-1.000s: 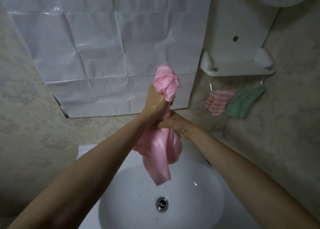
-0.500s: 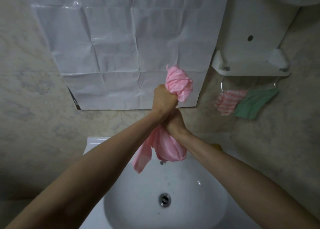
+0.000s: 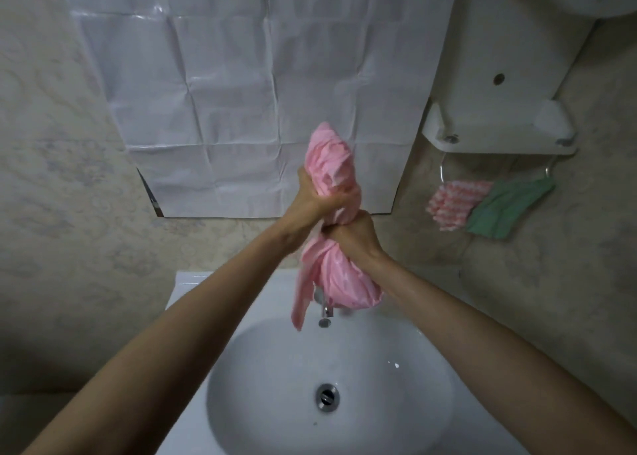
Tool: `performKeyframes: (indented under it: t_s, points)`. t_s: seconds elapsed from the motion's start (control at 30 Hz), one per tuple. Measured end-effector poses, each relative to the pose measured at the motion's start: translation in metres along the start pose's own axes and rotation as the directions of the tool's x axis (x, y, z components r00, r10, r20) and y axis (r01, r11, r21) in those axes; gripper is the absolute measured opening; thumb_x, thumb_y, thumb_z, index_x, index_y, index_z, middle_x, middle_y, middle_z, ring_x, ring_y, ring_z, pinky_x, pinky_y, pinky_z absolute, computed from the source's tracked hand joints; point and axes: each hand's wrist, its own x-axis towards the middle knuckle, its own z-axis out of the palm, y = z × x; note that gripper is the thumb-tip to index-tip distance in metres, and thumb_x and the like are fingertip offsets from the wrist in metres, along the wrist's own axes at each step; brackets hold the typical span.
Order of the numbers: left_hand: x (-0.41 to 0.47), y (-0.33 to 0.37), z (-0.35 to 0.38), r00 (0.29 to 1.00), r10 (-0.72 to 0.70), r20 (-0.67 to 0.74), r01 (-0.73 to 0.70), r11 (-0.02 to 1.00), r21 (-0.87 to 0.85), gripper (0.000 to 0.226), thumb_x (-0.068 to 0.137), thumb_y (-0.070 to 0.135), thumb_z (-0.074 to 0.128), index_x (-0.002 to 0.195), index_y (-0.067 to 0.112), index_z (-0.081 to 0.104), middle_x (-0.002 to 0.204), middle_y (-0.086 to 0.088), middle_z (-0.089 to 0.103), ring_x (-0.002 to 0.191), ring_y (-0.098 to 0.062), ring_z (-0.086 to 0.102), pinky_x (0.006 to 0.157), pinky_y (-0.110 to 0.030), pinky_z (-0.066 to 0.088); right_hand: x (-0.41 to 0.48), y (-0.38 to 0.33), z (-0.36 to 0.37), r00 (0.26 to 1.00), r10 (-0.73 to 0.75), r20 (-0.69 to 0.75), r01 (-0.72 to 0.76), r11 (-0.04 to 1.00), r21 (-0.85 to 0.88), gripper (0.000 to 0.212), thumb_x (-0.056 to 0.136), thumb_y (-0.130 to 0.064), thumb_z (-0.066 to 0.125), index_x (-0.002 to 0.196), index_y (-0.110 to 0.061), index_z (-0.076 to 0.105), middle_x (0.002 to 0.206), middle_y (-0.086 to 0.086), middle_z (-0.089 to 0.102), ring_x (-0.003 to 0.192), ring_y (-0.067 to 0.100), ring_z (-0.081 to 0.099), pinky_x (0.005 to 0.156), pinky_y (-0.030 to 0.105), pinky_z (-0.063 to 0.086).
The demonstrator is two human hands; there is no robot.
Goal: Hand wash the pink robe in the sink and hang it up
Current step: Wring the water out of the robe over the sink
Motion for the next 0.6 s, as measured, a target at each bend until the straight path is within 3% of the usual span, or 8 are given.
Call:
performKeyframes:
  t_s: [0.07,0.13,0.2,0.27,0.37,0.43,0.5,0.6]
  points:
    - [-0.011,-0.014,-0.015,0.978,-0.035,0.208,0.03,0.999,0.028,0.127,0.045,0.047,0.081,0.146,0.025,0.007,0.133,0.0,0.042,0.118,-0.016,0.051,0.093,-0.029,0.049,0.005,-0.002,-0.008,0.999,0.039,0.026,-0.042,0.988,0.145,0.027,0.077,0.006,0.066,0.063,-0.014,0.054,0.056,-0.004,0.059,0.056,0.007,0.06,0.049,0.01,0.043]
    - [-0.026,-0.035,-0.02,0.946,-0.135,0.293,0.131,0.991,0.036,0.125,0.05,0.044,0.079,0.148,0.03,0.002,0.14,-0.003,0.038,0.123,-0.022,0.049,0.099,-0.04,0.046,0.006,-0.008,-0.015,0.998,0.049,0.043,-0.06,0.935,0.35,0.019,0.071,0.008,0.068,0.067,-0.008,0.059,0.057,-0.002,0.064,0.058,0.01,0.063,0.052,0.016,0.048]
    - [-0.033,-0.051,-0.015,0.935,-0.163,0.314,0.163,0.986,0.027,0.114,0.054,0.042,0.08,0.147,0.028,0.014,0.14,-0.002,0.043,0.123,-0.021,0.05,0.103,-0.044,0.043,0.007,-0.013,-0.017,0.995,-0.033,0.097,-0.01,0.909,0.416,0.014,0.06,0.0,0.068,0.072,-0.008,0.065,0.07,0.001,0.067,0.067,0.011,0.063,0.062,0.017,0.05]
    - [-0.034,-0.056,-0.005,0.924,-0.19,0.332,0.185,0.982,0.047,0.105,0.052,0.039,0.083,0.141,0.02,0.03,0.13,-0.002,0.055,0.117,-0.019,0.056,0.1,-0.039,0.046,0.01,-0.014,-0.016,0.98,-0.11,0.166,0.04,0.925,0.377,0.018,0.056,-0.007,0.065,0.073,-0.008,0.069,0.079,0.001,0.07,0.075,0.01,0.062,0.072,0.018,0.049]
    - [-0.036,-0.055,0.005,0.943,-0.207,0.262,0.198,0.978,0.063,0.093,0.051,0.033,0.089,0.132,0.014,0.046,0.118,-0.003,0.063,0.106,-0.017,0.061,0.086,-0.028,0.052,0.011,-0.012,-0.011,0.972,-0.112,0.204,0.029,0.929,0.37,0.01,0.059,-0.007,0.068,0.065,-0.013,0.074,0.078,0.002,0.072,0.08,0.014,0.065,0.082,0.026,0.05]
    - [-0.033,-0.061,0.007,0.956,-0.214,0.203,0.197,0.975,0.103,0.07,0.055,0.028,0.084,0.118,0.011,0.057,0.11,-0.007,0.066,0.103,-0.02,0.063,0.087,-0.036,0.053,0.007,-0.008,-0.01,0.975,-0.083,0.204,-0.004,0.918,0.396,0.007,0.061,-0.003,0.072,0.062,-0.01,0.072,0.071,0.003,0.07,0.072,0.014,0.065,0.075,0.027,0.05]
    - [-0.034,-0.062,0.012,0.963,-0.226,0.144,0.203,0.966,0.159,0.048,0.058,0.021,0.077,0.102,0.007,0.061,0.102,-0.011,0.065,0.1,-0.023,0.063,0.089,-0.044,0.053,0.001,-0.007,-0.008,0.985,-0.025,0.172,-0.052,0.902,0.43,0.011,0.065,0.0,0.075,0.071,-0.004,0.067,0.068,0.009,0.067,0.064,0.015,0.064,0.067,0.026,0.05]
    - [-0.035,-0.065,0.022,0.957,-0.287,0.033,0.284,0.955,0.083,0.035,0.079,0.011,0.071,0.11,0.014,0.055,0.099,-0.004,0.061,0.091,-0.019,0.062,0.079,-0.036,0.055,-0.003,-0.01,-0.002,0.997,0.02,0.075,-0.049,0.908,0.416,0.028,0.071,0.008,0.074,0.079,-0.015,0.059,0.072,0.004,0.063,0.065,0.013,0.063,0.069,0.025,0.053]
